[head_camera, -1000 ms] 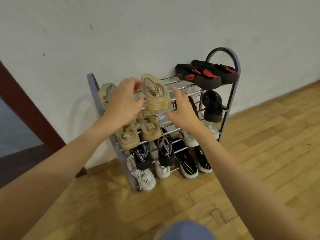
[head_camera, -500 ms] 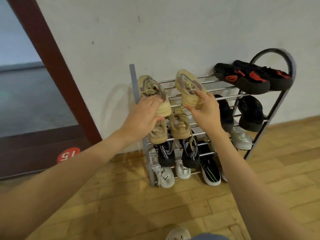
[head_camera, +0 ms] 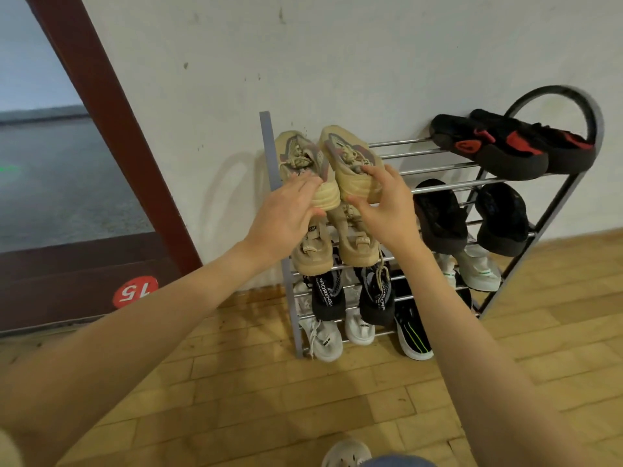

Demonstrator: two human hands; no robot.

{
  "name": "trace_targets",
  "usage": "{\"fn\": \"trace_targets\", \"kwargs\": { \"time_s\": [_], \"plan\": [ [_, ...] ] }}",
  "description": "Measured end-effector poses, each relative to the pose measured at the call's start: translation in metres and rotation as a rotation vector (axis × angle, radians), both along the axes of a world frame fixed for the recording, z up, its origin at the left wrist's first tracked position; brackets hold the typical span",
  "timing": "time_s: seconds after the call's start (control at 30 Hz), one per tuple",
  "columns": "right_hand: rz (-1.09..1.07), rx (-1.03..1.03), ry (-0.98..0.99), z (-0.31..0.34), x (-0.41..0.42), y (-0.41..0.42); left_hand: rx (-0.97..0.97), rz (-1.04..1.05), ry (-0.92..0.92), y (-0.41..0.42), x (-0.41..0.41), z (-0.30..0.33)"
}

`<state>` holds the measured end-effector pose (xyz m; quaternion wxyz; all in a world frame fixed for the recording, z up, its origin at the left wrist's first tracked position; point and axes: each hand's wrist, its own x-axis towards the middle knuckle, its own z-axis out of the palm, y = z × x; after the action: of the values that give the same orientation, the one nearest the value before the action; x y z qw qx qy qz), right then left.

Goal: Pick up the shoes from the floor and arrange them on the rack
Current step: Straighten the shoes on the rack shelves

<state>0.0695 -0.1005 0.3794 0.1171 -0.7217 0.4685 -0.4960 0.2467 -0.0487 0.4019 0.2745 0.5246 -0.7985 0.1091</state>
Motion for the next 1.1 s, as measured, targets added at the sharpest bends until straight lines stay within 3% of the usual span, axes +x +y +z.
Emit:
{"fn": "trace_targets", "kwargs": {
  "time_s": [0.43, 0.6, 0.77, 0.83, 0.93, 1.1],
  "plan": [
    [0.018, 0.023, 0.076, -0.001, -0.004, -0.006, -0.004, 0.037, 0.023, -0.013, 0.0, 0.002],
    [0.048, -0.041, 0.26, -0.005, -0.015, -0.001, 0.057, 0.035, 0.047, -0.01, -0.001, 0.002],
    [-0.149, -0.291, 0.209, -0.034, -0.026, 0.024, -0.242, 0.01, 0.196, 0.023, 0.0, -0.024],
    [-0.154, -0.35, 0.35, -0.05, -0.036, 0.028, -0.255, -0.008, 0.182, 0.033, 0.002, -0.042],
    [-0.059, -0.096, 0.611, -0.074, -0.043, 0.028, -0.111, -0.003, 0.059, 0.036, 0.003, -0.07],
    [0.054, 0.302, 0.729, -0.097, -0.033, 0.015, 0.126, 0.075, -0.088, 0.019, -0.001, -0.1]
  ]
}}
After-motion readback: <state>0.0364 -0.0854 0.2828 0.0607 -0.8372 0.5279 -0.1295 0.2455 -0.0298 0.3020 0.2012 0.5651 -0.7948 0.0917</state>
